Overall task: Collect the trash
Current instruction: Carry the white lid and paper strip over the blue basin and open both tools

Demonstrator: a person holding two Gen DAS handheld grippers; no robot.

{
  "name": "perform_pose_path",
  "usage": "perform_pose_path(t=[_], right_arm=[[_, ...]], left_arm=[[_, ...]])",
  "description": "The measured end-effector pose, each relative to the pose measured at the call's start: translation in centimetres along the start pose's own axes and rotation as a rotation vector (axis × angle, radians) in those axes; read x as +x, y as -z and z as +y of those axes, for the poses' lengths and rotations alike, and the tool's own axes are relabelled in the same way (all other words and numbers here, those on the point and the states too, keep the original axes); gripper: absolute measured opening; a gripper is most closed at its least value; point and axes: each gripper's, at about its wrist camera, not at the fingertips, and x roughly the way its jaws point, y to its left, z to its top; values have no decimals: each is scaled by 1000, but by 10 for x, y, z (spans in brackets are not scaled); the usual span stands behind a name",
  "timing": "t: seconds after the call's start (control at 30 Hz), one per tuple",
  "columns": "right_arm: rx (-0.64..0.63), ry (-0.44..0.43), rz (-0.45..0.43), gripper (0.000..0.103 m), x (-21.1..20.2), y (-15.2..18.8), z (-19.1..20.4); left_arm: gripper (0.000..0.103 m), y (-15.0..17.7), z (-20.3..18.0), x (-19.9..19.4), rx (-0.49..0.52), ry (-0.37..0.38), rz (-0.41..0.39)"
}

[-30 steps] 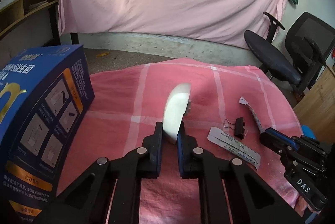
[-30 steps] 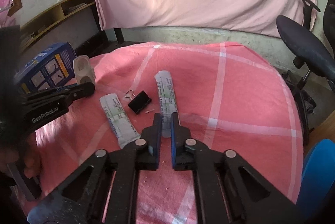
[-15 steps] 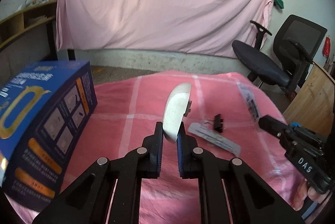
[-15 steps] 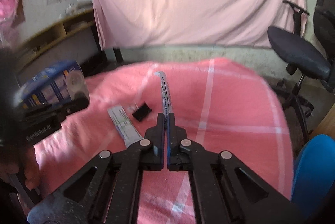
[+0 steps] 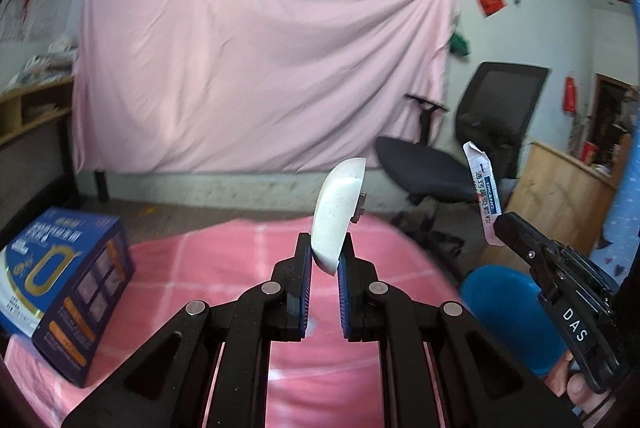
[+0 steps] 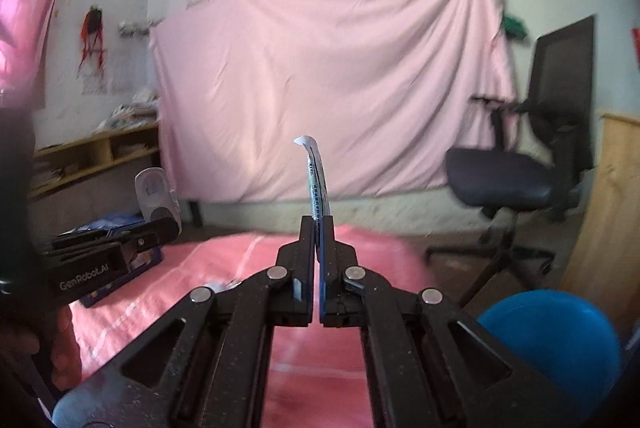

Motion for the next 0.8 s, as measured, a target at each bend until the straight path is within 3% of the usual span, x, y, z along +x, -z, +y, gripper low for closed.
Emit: perform_pose_path(t=[0.17, 0.37, 0.8], right_arm=[[15, 132, -84, 14, -45, -5, -25], [57, 265, -119, 14, -79, -10, -56], [210, 438, 7, 14, -112, 17, -128]], left_arm=[[9, -7, -47, -9, 54, 82, -57], [9, -6, -103, -7, 113, 164, -61], [9, 26, -188, 33, 186, 306, 92]])
